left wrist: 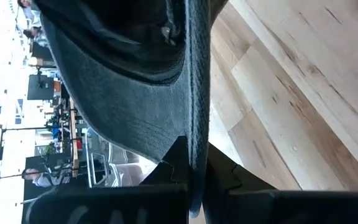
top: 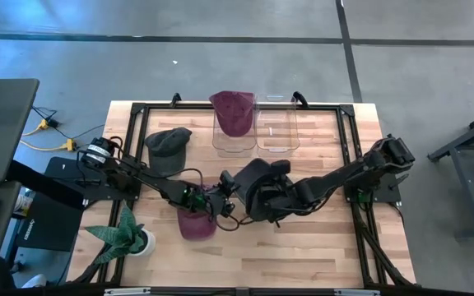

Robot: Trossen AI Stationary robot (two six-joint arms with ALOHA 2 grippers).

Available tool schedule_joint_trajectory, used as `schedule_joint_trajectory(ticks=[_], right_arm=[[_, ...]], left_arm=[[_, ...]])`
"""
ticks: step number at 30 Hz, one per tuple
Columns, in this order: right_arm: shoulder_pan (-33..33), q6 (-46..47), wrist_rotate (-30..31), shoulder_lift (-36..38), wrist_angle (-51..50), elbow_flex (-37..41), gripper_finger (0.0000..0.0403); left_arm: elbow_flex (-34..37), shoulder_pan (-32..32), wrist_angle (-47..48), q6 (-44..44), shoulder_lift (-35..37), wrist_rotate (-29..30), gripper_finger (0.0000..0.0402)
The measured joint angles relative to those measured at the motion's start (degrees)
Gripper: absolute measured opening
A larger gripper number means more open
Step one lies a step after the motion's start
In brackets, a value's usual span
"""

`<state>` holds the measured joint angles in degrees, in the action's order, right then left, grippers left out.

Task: Pick & Place hat
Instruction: Put the right black cap into the right transparent bin

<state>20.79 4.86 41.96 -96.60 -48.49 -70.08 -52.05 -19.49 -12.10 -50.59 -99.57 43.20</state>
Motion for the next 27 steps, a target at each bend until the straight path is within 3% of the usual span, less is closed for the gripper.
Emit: schedule_joint_trajectory(ticks=[7, 14, 19, 27], right_arm=[[-0.05, 0.64, -5.86, 3.72, -1.68, -0.29, 0.0006], [-0.51, 2.11, -10.27, 4.71, -2.53, -0.35, 0.0037], [-3.47, 1.96, -13.62, 3.1, -4.66, -0.35, 0.0077], [-6.26, -1.25, -18.3, 4.18, -3.95, -1.64, 0.0172]], left_arm=[[0.0, -0.02, 0.16, -0.12, 0.0, -0.38, 0.0002], [0.0, -0.02, 0.13, -0.18, 0.0, -0.72, 0.0002], [0.07, 0.02, 0.2, -0.2, 0.0, -0.59, 0.0002], [0.11, 0.02, 0.17, -0.2, -0.02, -0.33, 0.0002]])
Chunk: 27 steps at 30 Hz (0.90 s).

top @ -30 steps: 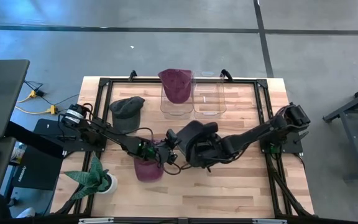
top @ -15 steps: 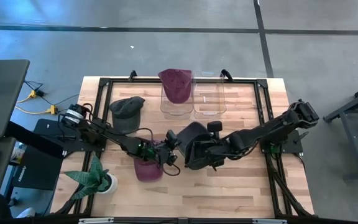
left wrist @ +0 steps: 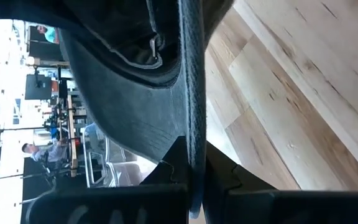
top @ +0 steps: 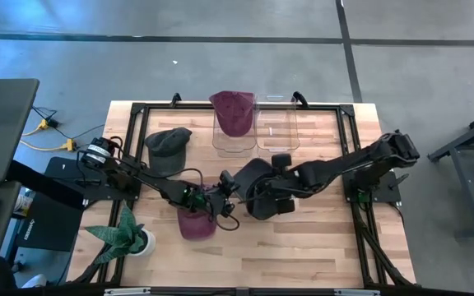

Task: Pick & Place hat
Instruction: Put the right black cap into the right transparent bin

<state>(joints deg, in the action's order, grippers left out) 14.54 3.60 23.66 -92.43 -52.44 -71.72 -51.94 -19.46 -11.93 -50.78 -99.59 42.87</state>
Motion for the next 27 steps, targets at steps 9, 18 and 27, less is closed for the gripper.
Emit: schedule_joint_trajectory(ticks=[9, 18, 27], right_arm=[[3.93, 4.78, -0.24, 4.24, 1.29, -6.37, 0.0187], [7.74, 17.03, 2.25, 1.2, 10.71, 2.71, 0.009], [8.37, 14.57, -7.43, -2.09, 31.8, 14.13, 0.0021]], left_arm=[[-0.02, -0.09, 0.02, -0.33, 0.0, -0.54, 0.0002], [-0.02, -0.04, -0.5, 0.07, 0.0, 1.98, 0.0002], [-0.02, -0.02, -1.45, 0.04, -0.04, 3.15, 0.0002]])
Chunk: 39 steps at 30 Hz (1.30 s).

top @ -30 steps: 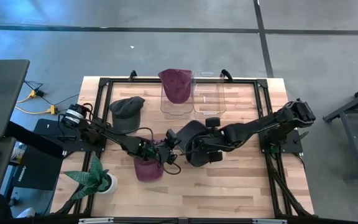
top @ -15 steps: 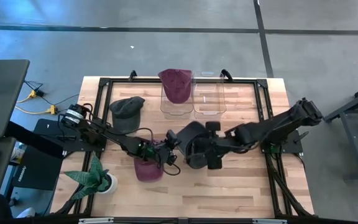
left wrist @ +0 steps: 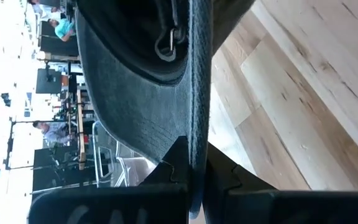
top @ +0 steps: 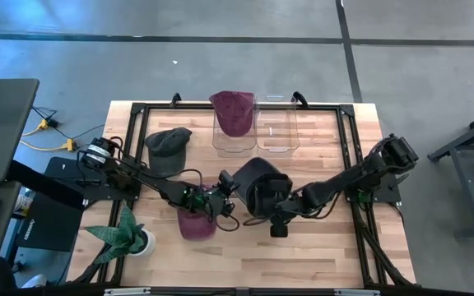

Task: Pick & Place hat
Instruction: Put the right black cap into the right transparent bin

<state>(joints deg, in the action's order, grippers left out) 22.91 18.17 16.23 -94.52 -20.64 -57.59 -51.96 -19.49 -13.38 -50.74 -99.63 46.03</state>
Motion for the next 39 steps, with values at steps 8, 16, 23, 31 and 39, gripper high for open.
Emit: schedule_joint_trajectory(ticks=[8, 16, 23, 31, 39], right_arm=[[1.12, -1.35, 9.69, 0.56, -13.78, -9.64, 0.0028], [1.06, 6.35, 11.18, 0.12, -16.49, -7.09, 0.0002], [1.06, 1.67, 5.51, 0.02, -4.54, 3.46, 0.0008], [1.65, -4.1, 11.89, 2.8, -10.53, -4.08, 0.0007], [2.28, -14.56, -3.76, 6.07, -18.72, -11.55, 0.0119]], left_arm=[[-0.04, 0.02, -0.05, -0.02, -0.02, 0.21, 0.0002], [-0.05, 0.02, -0.03, 0.02, -0.02, 0.21, 0.0002], [-0.04, 0.02, 0.28, 0.0, -0.02, -0.18, 0.0002], [-0.05, 0.02, 0.06, 0.07, -0.02, 0.22, 0.0002], [-0.04, -0.02, 0.22, 0.33, -0.02, -0.46, 0.0002]])
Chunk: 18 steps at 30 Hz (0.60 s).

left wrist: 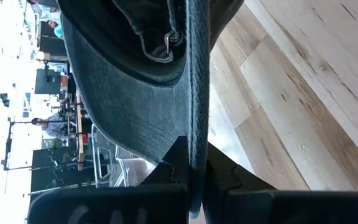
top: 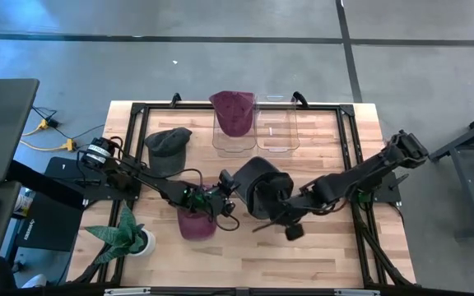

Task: Pick & Place hat
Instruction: Put the right black cap into the right transparent bin

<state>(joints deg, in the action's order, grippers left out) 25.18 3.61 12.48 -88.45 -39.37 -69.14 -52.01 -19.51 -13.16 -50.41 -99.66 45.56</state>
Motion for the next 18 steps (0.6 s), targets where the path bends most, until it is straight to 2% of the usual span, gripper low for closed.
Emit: schedule_joint_trajectory(ticks=[2, 5, 8, 14, 16, 18], right_arm=[[1.08, -2.39, -1.97, 0.1, -2.19, 0.73, 0.0157], [3.47, -4.22, -0.19, 0.06, -3.79, 3.78, 0.0204], [6.81, -5.29, 8.83, -0.04, -1.79, 8.84, 0.0232], [12.12, -9.83, 27.24, -0.1, 11.34, 20.67, 0.0234], [12.47, -12.12, 30.52, -0.1, 18.54, 24.26, 0.0223], [12.17, -14.93, 31.17, -0.1, 25.46, 27.22, 0.0206]], left_arm=[[-0.01, 0.0, -0.01, 0.08, 0.0, -0.04, 0.0002], [0.0, 0.02, -0.01, 0.08, 0.0, -0.37, 0.0002], [0.0, 0.02, -0.05, 0.34, 0.0, -1.44, 0.0002], [-0.02, 0.02, -0.01, 0.98, 0.0, -1.68, 0.0002], [0.0, 0.04, -0.02, 1.0, 0.0, -1.84, 0.0002], [0.0, 0.04, -0.05, 1.02, 0.0, -1.92, 0.0002]])
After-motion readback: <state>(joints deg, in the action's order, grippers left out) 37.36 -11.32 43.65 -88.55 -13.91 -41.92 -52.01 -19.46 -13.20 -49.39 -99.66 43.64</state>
